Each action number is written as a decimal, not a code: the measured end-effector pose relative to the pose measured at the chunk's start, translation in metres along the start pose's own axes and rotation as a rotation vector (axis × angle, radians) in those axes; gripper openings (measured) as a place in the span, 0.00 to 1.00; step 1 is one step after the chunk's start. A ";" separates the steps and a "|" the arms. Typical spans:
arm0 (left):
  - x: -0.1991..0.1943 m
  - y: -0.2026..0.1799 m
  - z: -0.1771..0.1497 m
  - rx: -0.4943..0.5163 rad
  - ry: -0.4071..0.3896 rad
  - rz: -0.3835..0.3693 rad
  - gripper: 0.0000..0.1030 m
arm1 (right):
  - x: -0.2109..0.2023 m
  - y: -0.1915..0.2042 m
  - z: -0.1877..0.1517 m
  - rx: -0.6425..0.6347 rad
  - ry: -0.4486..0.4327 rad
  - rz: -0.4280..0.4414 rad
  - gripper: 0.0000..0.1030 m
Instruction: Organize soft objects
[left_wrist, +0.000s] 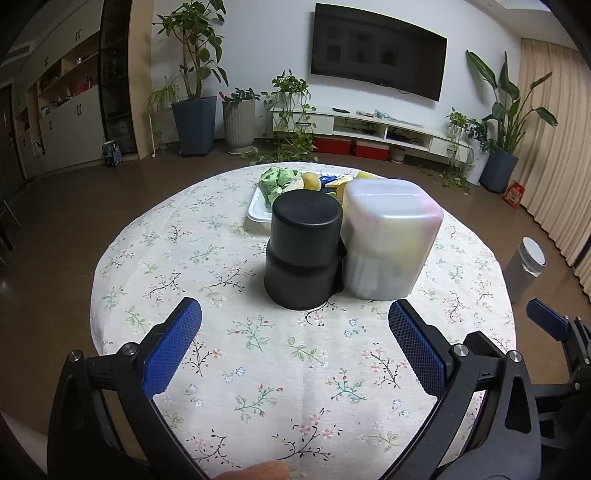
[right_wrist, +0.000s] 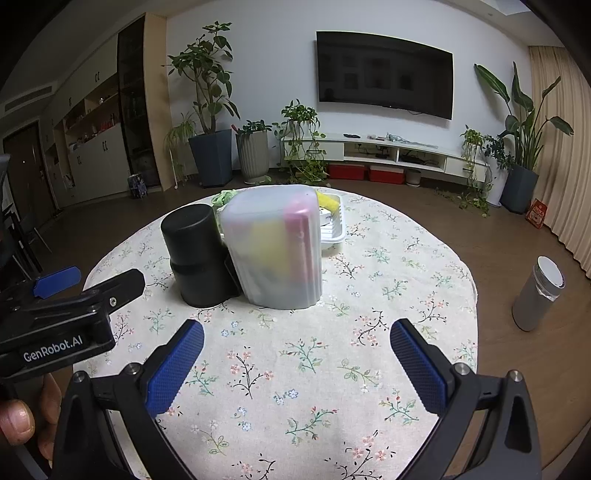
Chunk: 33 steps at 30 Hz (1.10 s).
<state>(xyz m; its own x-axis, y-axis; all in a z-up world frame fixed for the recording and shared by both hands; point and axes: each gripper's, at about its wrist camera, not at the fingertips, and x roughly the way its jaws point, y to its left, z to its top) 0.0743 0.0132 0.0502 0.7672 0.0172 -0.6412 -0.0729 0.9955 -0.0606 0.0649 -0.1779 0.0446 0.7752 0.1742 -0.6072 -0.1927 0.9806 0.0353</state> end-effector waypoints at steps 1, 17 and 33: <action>0.000 0.000 0.000 -0.001 0.000 0.002 1.00 | 0.000 0.000 0.000 -0.001 -0.001 -0.002 1.00; 0.001 -0.002 0.001 0.016 0.000 0.018 1.00 | 0.000 0.000 0.000 -0.004 0.001 -0.004 1.00; 0.001 -0.001 -0.001 0.019 0.002 0.020 1.00 | 0.001 0.000 0.000 -0.003 0.003 -0.004 1.00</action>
<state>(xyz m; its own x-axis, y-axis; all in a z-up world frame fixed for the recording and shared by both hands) 0.0749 0.0119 0.0489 0.7645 0.0367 -0.6436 -0.0757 0.9966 -0.0330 0.0651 -0.1782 0.0440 0.7743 0.1698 -0.6096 -0.1911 0.9811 0.0306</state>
